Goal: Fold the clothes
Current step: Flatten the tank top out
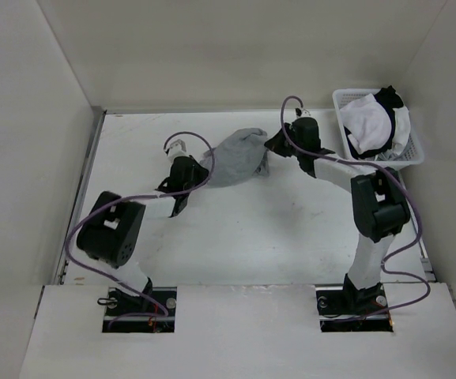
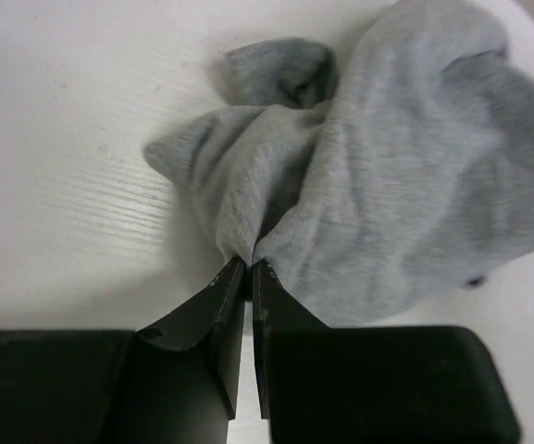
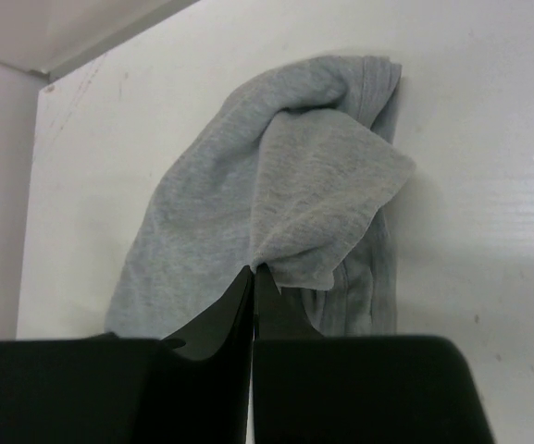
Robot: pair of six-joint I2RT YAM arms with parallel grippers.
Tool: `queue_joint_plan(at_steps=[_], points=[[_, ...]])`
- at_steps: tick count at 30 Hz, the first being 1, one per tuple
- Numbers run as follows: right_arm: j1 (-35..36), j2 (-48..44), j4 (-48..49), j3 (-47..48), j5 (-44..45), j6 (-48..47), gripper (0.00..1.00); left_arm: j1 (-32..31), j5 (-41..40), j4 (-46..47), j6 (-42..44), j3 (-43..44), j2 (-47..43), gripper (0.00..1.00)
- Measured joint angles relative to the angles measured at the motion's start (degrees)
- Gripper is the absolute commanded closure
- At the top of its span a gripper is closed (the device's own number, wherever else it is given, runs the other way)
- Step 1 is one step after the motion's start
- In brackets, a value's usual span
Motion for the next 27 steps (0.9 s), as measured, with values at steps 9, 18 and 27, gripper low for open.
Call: queue_joint_plan(at_steps=[9,18,27], points=[[4.9,-28.5,-8.9,-10.6,3.7,-6.5,0.98,-7.2,-0.6,-13.1,0.0,-1.6,-42.1,0.96],[13.4,-54.9,-13.5,-12.1,7.2,-11.3,0.95,-11.0,-4.3,-28.6,0.1,-2.5,-60.5,0.92],[5.2,-9.4,-13.3,3.7,3.9,-9.7,1.0,-5.8,-3.0,-29.1,-1.9,-12.6,-47.1,0.93]])
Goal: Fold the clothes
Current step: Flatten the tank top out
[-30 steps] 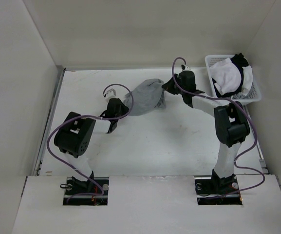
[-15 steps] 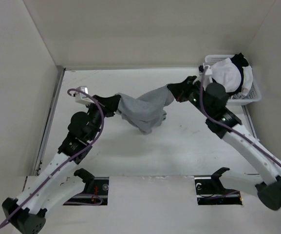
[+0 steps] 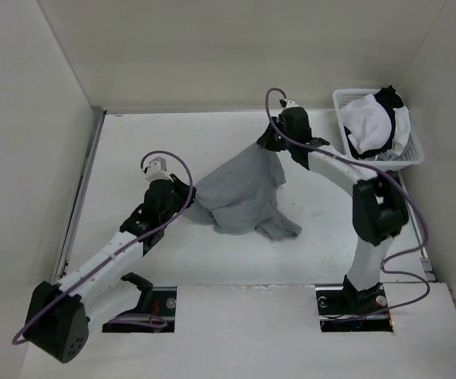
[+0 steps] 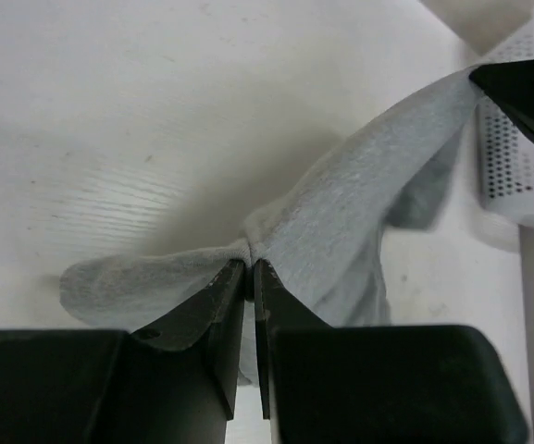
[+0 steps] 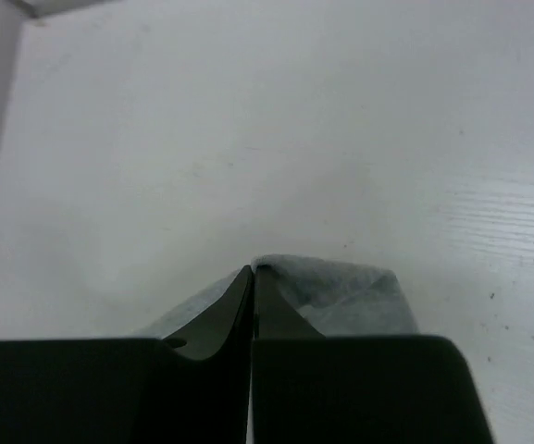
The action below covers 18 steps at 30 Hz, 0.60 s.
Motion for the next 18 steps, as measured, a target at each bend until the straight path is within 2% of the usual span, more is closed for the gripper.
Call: queue_joint_plan(at_steps=[4,8,13,18], points=[[-1.4,13.9,-7.4,14.0,-0.4,0.0,1.0,4.5,2.5,4.7,-1.0,0.7,9.1,0.94],[-1.8,12.5,-9.7,19.8,0.2,-1.4,1.0,4.1,4.0,7.6,-1.7,2.5,12.2,0.94],[0.4,-2.0,-9.3,15.2,2.5,-4.1,1.0,3.0,4.5,8.8,-2.1,3.0,7.8,0.94],[8.7,-23.5,-10.0,7.7,5.0,-7.7,0.99,0.5,2.4,4.2,-0.5,6.3,-4.2,0.94]])
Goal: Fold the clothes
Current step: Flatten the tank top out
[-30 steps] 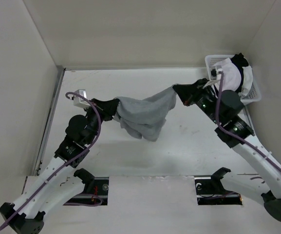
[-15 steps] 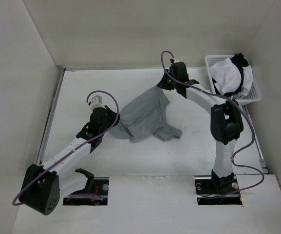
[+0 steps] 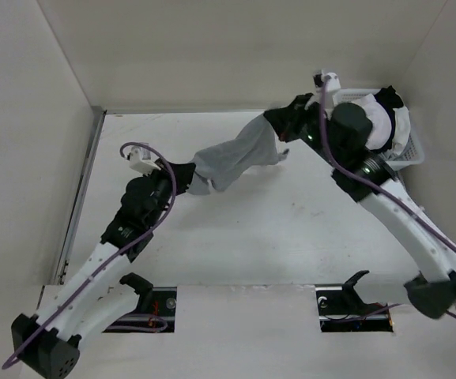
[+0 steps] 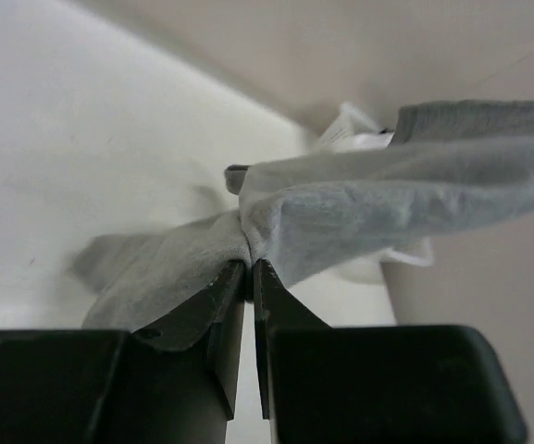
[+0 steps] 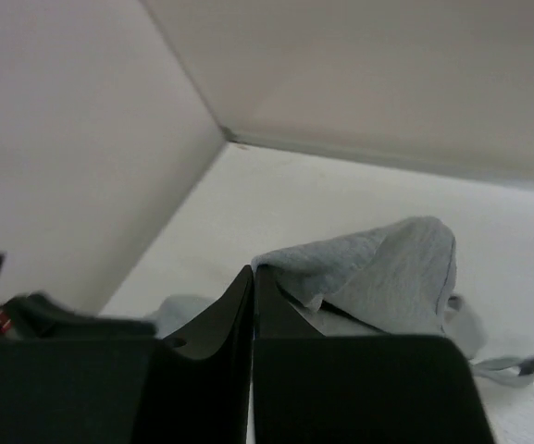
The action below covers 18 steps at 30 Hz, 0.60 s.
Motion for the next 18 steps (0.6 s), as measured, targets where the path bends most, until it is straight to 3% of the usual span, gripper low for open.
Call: queue_joint_plan(at_steps=[5,9,13,18], points=[[8.4,-19.5,0.2,-4.6,1.0,-2.1,0.98,-4.9,-4.7,-1.6,4.4,6.7,-10.7,0.93],[5.6,-26.5,1.0,-6.5,1.7,-1.9,0.97,-9.0,-8.2,-1.2,7.3,8.8,-14.3,0.93],[-1.2,-20.3,2.7,-8.5,0.5,-0.5,0.96,-10.3,-9.7,-1.9,8.7,7.4,-12.1,0.92],[-7.3,1.4,5.0,-10.4,-3.3,1.5,0.98,-5.3,-9.1,-0.3,8.9,2.2,-2.8,0.91]])
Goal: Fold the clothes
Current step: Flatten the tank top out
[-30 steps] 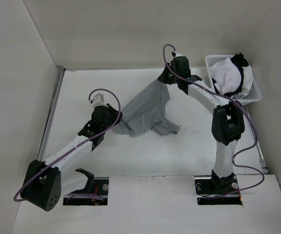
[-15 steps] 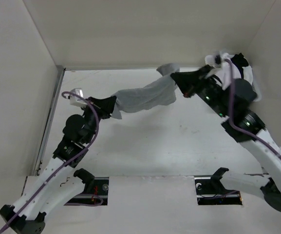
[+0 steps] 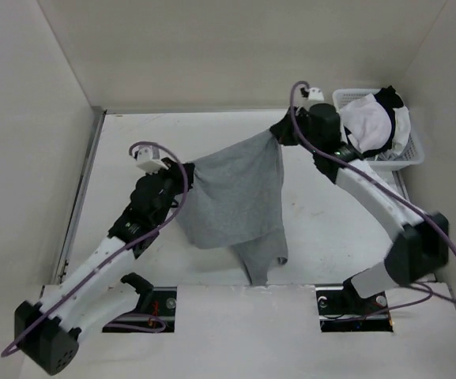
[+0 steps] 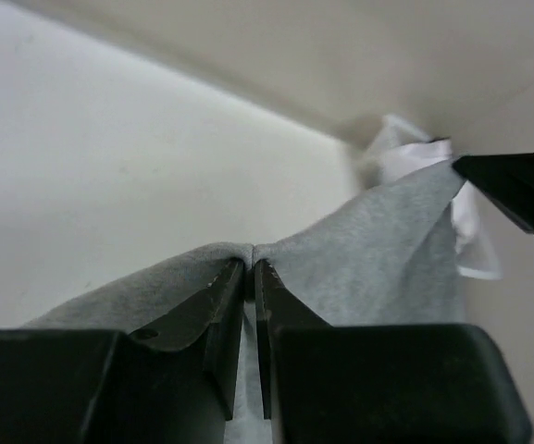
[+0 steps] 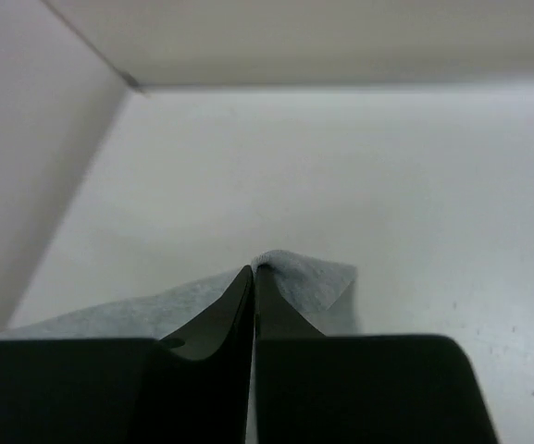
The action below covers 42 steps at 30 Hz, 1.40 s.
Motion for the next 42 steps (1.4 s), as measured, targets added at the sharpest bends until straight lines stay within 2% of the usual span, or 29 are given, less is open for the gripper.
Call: queue_joint_plan(at_steps=[5,8,10,11,13,14,16,17,18,20,22,24,28,30,32,35,39,42], points=[[-4.2,25.7,0.0,4.3,-3.2,1.5,0.97,8.2,3.5,7.0,-2.9,-1.0,21.9,0.9],[-6.4,38.5,-3.7,15.6,-3.9,2.7,0.75,13.0,4.9,9.0,-4.4,2.9,37.5,0.78],[-7.6,42.8,-5.0,22.9,-3.3,3.6,0.58,15.6,6.2,8.5,-5.3,8.5,45.7,0.65],[-8.1,43.1,-5.1,25.1,-3.0,3.8,0.53,16.6,6.6,8.2,-5.6,11.2,48.1,0.6],[-9.1,41.0,-4.4,26.1,-2.1,4.1,0.52,18.1,7.2,8.6,-6.1,15.3,49.8,0.56],[-9.4,38.4,-3.6,24.5,-1.6,4.4,0.58,18.5,7.2,9.4,-6.3,15.9,49.1,0.56],[-9.1,30.6,-0.5,16.8,-0.4,5.1,0.77,18.3,6.8,10.5,-6.4,15.3,45.9,0.58],[-8.6,26.4,1.5,11.8,0.2,5.8,0.91,17.8,6.3,11.5,-6.4,13.6,43.3,0.6],[-7.5,21.7,3.5,6.0,0.8,6.5,1.0,17.4,5.9,12.2,-6.6,11.0,40.2,0.65],[-4.3,14.6,7.9,-4.5,1.9,8.4,1.0,16.6,5.6,13.0,-7.0,4.2,33.3,0.73],[-0.3,10.4,11.5,-13.8,2.8,10.0,1.0,16.5,5.7,12.2,-7.5,-2.7,27.1,0.77],[3.7,8.7,12.4,-21.1,3.5,11.3,0.92,17.5,5.7,8.7,-7.9,-9.7,21.3,0.77],[6.9,6.4,10.1,-29.2,5.5,12.9,0.77,19.9,4.8,-4.0,-9.9,-19.3,8.5,0.64],[7.4,4.4,9.3,-30.6,6.8,13.1,0.67,20.6,3.7,-10.0,-11.1,-21.2,2.2,0.58],[8.2,2.2,9.4,-31.6,8.1,13.1,0.63,21.2,2.5,-13.9,-12.0,-21.8,-1.9,0.56],[9.4,1.0,10.1,-33.0,9.5,13.1,0.63,21.8,1.8,-15.3,-12.5,-21.7,-1.0,0.57],[10.4,2.2,10.0,-34.7,10.4,13.3,0.65,21.6,2.4,-15.3,-12.9,-21.7,7.5,0.6],[11.1,2.6,9.6,-35.6,10.9,13.5,0.64,21.1,3.1,-12.2,-13.2,-21.5,10.4,0.64]])
